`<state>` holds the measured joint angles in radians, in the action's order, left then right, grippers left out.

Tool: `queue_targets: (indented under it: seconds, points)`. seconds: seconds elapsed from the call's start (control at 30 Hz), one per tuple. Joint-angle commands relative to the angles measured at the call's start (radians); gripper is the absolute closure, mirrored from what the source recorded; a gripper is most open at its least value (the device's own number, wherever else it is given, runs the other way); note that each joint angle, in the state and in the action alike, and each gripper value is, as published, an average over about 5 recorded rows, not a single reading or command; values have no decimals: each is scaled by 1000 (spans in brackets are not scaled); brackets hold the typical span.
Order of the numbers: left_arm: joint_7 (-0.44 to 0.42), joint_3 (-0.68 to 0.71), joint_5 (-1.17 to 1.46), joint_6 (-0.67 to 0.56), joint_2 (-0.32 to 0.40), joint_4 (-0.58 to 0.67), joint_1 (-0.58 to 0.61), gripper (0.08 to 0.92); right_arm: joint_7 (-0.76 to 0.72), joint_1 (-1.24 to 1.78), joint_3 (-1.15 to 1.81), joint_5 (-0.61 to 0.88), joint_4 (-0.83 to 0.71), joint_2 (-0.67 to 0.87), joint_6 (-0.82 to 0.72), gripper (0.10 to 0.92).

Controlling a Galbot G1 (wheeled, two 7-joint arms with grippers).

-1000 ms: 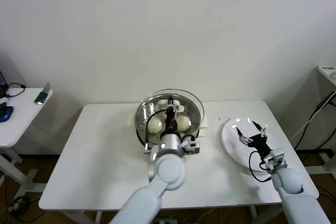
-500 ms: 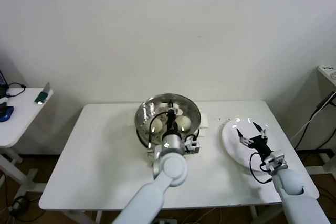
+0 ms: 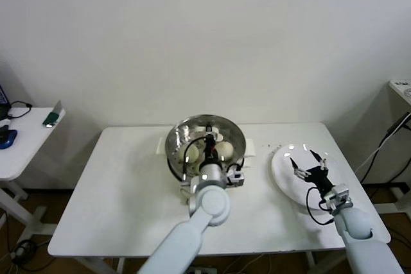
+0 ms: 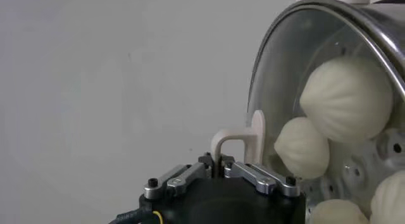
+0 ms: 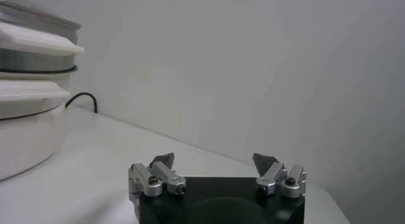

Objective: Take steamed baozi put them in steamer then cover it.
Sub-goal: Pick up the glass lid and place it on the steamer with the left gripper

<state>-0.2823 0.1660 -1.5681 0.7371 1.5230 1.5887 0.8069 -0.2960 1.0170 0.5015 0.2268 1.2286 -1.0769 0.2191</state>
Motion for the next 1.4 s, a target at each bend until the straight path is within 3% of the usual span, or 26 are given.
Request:
queue_targets:
  seconds: [0.03, 0.47, 0.87, 1.17, 1.4]
  points:
    - [26, -2, 22, 41, 3, -18, 1, 850, -1, -1, 3, -1, 0, 0, 0, 203]
    - [16, -9, 42, 44, -10, 16, 19, 819, 0, -11, 12, -7, 6, 2, -20, 203]
    - [-29, -2, 87, 48, -112, 201, 58, 482, 27, -2, 10, -11, 50, 12, -134, 203]
    - [-18, -24, 137, 48, -167, 338, 149, 228, 56, -15, 8, 0, 59, 10, -175, 203]
    - [91, -95, 208, 12, -203, 447, 252, 178, 56, -11, 7, -3, 70, 12, -166, 203]
